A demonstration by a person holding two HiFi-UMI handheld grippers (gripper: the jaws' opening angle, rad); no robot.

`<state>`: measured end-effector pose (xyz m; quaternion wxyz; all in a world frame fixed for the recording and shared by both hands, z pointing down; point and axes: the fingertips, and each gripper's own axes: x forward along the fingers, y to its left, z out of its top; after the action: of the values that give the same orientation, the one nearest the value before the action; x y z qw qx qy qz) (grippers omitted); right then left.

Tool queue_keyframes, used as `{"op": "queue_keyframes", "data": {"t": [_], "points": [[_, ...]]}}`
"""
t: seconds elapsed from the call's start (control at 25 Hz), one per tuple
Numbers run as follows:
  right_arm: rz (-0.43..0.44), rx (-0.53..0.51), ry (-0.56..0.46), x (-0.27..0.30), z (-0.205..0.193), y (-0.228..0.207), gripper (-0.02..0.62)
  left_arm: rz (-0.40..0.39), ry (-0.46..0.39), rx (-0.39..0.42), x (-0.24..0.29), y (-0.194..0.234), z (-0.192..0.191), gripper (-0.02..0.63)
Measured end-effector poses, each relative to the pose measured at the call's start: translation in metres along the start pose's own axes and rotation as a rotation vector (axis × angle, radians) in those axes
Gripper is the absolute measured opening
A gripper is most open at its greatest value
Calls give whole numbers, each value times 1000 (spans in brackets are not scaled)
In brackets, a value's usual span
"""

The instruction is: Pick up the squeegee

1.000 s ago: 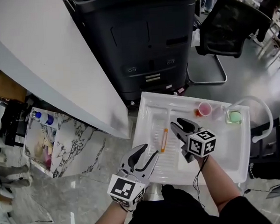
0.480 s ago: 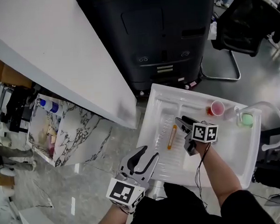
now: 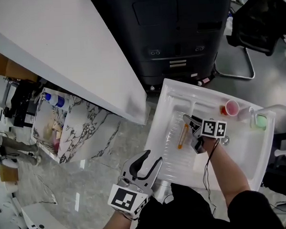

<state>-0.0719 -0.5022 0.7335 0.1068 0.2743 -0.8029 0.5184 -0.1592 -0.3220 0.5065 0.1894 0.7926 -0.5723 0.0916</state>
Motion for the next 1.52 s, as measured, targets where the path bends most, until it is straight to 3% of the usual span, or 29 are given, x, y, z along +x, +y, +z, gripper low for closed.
{"op": "queue_keyframes", "data": {"t": [0.2,0.4,0.6,0.8,1.08,1.32,1.52], "points": [[28,4,-6,4,-1,9,81,8,3,-10,-10,6,-5,175],[28,13,-39,-2,0,16,64,-2,-6,-11,-21,9,-6,175],[52,-48,-97,-17,5,45,54,-17,-33,-5,-40,11,-5,175],[76,-100,-163,-42,-4,96,54,-51,-54,4,-79,10,-3,175],[72,-287,-326,-97,-11,198,54,-144,-139,31,-135,23,5,175],[78,-389,-450,-145,-47,280,54,-220,-184,79,-188,22,7,163],[56,-444,-545,-189,-85,332,54,-315,-205,112,-223,12,7,98]]}}
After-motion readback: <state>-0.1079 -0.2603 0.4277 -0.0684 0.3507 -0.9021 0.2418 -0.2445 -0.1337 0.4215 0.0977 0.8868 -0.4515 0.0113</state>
